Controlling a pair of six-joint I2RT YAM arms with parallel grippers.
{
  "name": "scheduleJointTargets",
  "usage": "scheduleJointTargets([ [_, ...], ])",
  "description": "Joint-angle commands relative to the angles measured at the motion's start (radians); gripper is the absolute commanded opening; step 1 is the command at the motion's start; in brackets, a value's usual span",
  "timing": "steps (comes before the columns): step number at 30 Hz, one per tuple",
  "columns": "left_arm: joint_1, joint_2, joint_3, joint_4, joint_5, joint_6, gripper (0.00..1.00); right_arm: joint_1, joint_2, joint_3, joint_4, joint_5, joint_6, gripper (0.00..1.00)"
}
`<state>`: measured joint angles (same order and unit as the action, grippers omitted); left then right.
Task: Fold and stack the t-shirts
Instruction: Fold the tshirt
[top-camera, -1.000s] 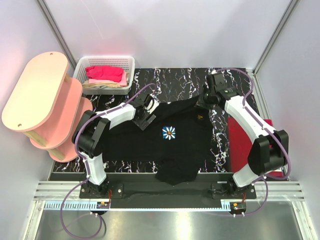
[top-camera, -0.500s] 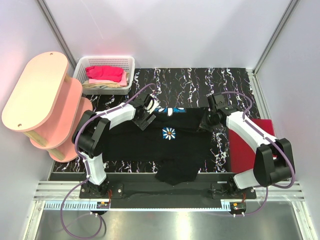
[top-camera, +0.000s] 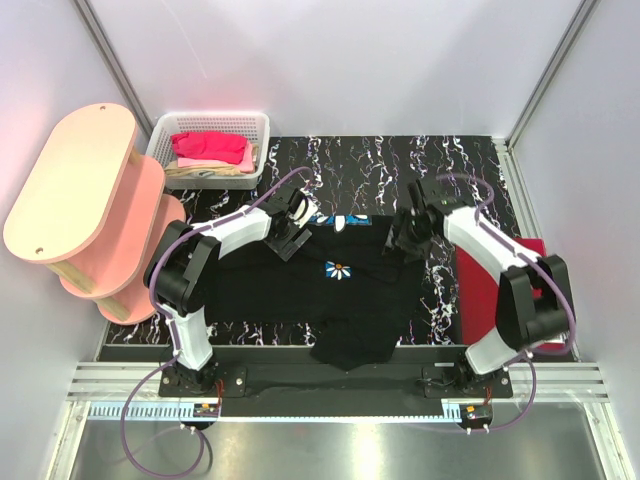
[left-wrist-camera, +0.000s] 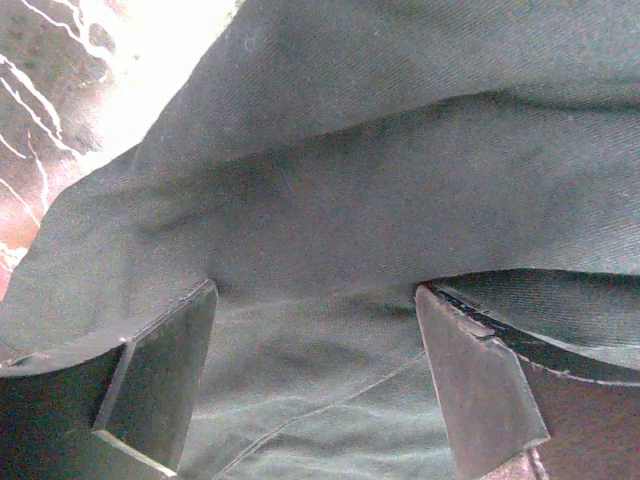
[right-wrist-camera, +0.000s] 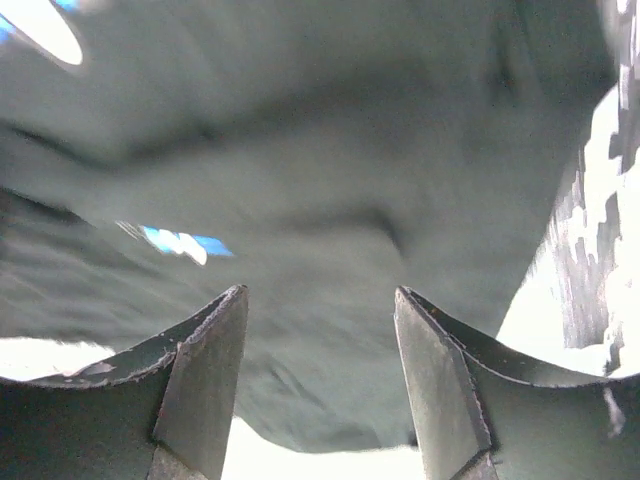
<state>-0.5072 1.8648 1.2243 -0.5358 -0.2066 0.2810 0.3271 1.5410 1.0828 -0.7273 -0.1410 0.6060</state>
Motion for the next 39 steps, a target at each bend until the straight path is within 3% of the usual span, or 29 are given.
scheduleJointTargets([
  [1,0.002,-0.016,-0.025,-0.081,0.003,0.014,0.86,0.001,0.164,0.269,0.028,0.092,-0.078,0.67],
  [7,0.002,-0.047,-0.043,-0.089,0.003,0.020,0.86,-0.068,0.418,0.474,-0.015,0.188,-0.085,0.64],
  [17,0.004,-0.049,-0.037,-0.092,0.032,0.018,0.86,-0.109,0.436,0.394,-0.014,0.259,-0.080,0.66],
  [24,0.004,-0.050,-0.043,-0.090,0.030,0.023,0.86,-0.126,0.519,0.445,0.019,0.215,-0.083,0.53],
  [30,0.004,-0.049,-0.039,-0.092,0.032,0.020,0.86,-0.134,0.553,0.444,0.068,0.159,-0.069,0.50],
  [34,0.004,-0.049,-0.037,-0.095,0.033,0.018,0.86,-0.135,0.557,0.443,0.088,0.146,-0.068,0.34],
  [35,0.004,-0.046,-0.039,-0.096,0.033,0.020,0.86,-0.135,0.551,0.443,0.092,0.144,-0.065,0.23],
  [36,0.004,-0.046,-0.039,-0.096,0.033,0.018,0.86,-0.137,0.548,0.447,0.091,0.146,-0.064,0.19],
  [39,0.003,-0.042,-0.039,-0.096,0.033,0.020,0.86,-0.138,0.531,0.457,0.092,0.144,-0.069,0.12],
])
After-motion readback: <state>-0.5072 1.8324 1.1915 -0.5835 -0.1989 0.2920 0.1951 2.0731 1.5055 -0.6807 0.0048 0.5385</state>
